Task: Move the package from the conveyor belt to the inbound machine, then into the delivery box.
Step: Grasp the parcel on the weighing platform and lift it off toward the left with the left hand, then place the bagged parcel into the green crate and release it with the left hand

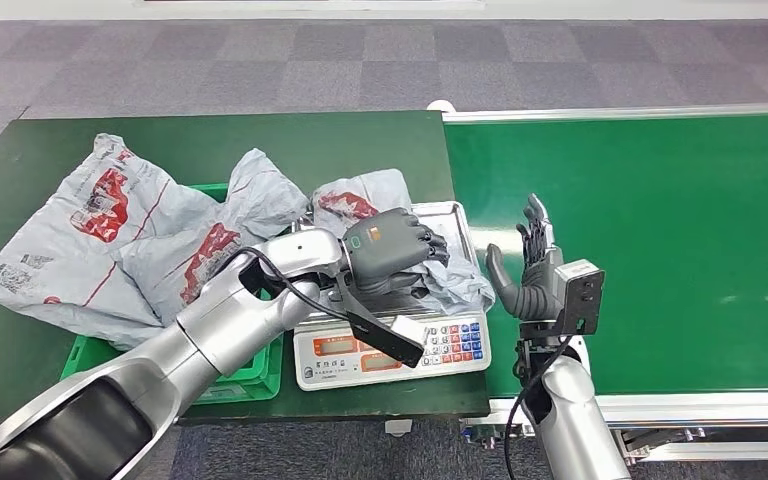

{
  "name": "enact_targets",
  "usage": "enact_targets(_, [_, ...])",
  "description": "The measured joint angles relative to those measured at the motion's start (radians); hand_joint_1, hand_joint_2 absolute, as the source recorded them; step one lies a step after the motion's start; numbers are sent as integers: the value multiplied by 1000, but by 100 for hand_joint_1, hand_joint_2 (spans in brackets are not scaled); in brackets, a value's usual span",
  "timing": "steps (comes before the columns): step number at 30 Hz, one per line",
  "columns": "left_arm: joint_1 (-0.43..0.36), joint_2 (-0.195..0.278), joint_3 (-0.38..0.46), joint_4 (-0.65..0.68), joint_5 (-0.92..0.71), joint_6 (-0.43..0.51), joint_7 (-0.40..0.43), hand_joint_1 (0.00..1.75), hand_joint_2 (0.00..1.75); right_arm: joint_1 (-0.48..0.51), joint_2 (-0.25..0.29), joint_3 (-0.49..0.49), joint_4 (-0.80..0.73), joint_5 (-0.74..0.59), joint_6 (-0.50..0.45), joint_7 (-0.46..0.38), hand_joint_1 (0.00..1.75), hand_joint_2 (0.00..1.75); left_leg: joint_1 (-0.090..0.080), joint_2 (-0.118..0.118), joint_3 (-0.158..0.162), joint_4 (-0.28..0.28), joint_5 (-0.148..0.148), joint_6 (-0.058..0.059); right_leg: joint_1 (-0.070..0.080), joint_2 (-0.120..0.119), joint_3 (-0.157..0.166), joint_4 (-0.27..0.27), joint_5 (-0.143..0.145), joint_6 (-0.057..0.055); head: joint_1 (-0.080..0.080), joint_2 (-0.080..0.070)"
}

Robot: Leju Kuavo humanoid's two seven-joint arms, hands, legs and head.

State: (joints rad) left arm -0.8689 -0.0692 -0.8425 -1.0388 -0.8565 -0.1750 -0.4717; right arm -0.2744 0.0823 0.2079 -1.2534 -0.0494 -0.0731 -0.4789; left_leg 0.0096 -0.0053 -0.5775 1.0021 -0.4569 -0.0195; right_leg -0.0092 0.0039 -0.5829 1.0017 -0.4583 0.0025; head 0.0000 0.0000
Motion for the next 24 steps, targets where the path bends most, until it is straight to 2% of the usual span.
enact_targets(5, [6,38,-14,-133,-82,49,34,175,175,41,-6,0,-35,-5,0,-4,0,175,0,0,0,0,0,0,0,0,0,0,0,0,0,0])
enact_targets(10, [7,67,-25,-197,-161,108,76,175,175,67,-7,0,-61,-5,0,-6,0,175,0,0,0,0,0,0,0,0,-1,0,0,0,0,0])
enact_targets(14, [6,91,-33,-214,-333,205,169,175,175,75,-8,0,-72,1,0,-6,0,175,0,0,0,0,0,0,0,0,-1,0,0,0,0,0])
enact_targets(17, [10,126,-14,-191,-467,286,255,175,175,89,-8,-5,-84,14,-1,-7,0,175,0,1,0,0,0,0,0,1,-1,0,0,0,0,0])
enact_targets(20, [34,161,73,-135,-547,420,363,175,175,124,-8,-16,-110,30,-6,-6,0,175,0,1,0,0,1,-1,0,1,-1,1,0,0,0,0])
enact_targets(22, [66,175,178,-92,-582,538,447,175,175,149,-7,-26,-135,40,-14,3,0,175,0,3,0,-1,0,-1,0,3,-2,2,0,0,0,0])
enact_targets(24, [116,182,294,-60,-576,619,494,175,175,167,-7,-38,-156,45,-21,18,0,175,0,3,0,-1,0,-1,0,3,-3,2,0,-1,0,0])
